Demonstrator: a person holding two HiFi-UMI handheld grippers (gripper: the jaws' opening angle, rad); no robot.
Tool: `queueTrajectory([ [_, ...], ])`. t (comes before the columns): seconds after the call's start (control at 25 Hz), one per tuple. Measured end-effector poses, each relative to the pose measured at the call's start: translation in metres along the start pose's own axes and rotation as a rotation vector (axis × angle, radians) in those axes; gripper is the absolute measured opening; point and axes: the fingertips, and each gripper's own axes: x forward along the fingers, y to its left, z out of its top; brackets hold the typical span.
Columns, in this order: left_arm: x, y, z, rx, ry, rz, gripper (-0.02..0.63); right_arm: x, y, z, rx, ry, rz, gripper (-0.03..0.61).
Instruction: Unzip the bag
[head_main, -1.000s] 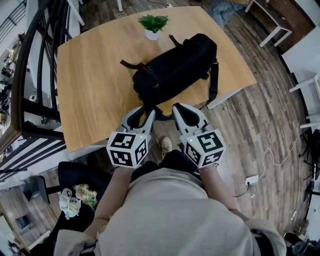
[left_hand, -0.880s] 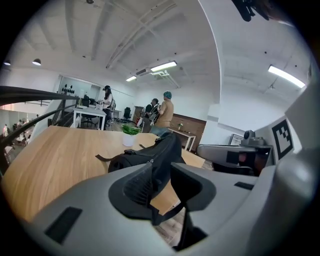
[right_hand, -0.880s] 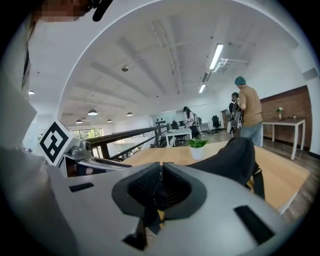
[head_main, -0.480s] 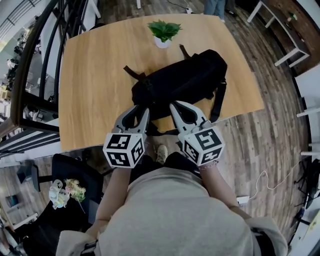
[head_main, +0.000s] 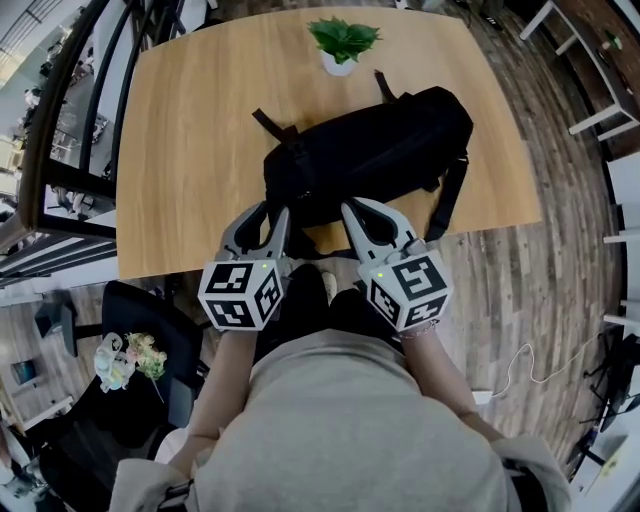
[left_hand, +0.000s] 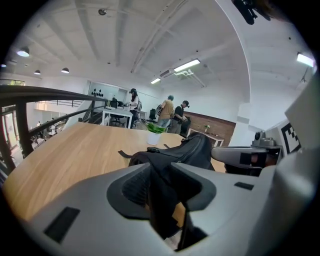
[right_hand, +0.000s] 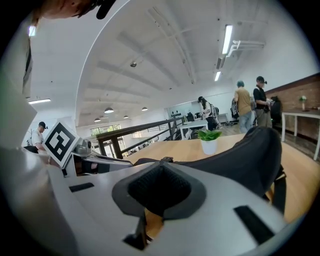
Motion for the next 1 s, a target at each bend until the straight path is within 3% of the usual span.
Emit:
queueTrajectory([
  [0.2, 0.001, 0.011, -0.004, -0.012, 0.013, 0.020, 0.137, 0.006, 0.003, -0.007, 0.019, 0.009, 0.004, 0.025],
  [0.48, 0.011, 0.008, -0.013, -0.052, 0.060, -0.082, 0.176, 0.017, 0.005, -0.016, 0.014, 0.059, -0.006, 0.028],
  [0.68, 0.020, 0.005, -0.013, -0.165, 0.090, -0.175, 0.212, 0.022, 0.000, -0.012, 0.001, 0.072, -0.052, 0.028],
  [1.0, 0.031, 0.003, -0.023, -0.148, 0.161, -0.229, 0.204, 0.031, 0.009, -0.014, -0.103, 0.108, -0.084, 0.032],
])
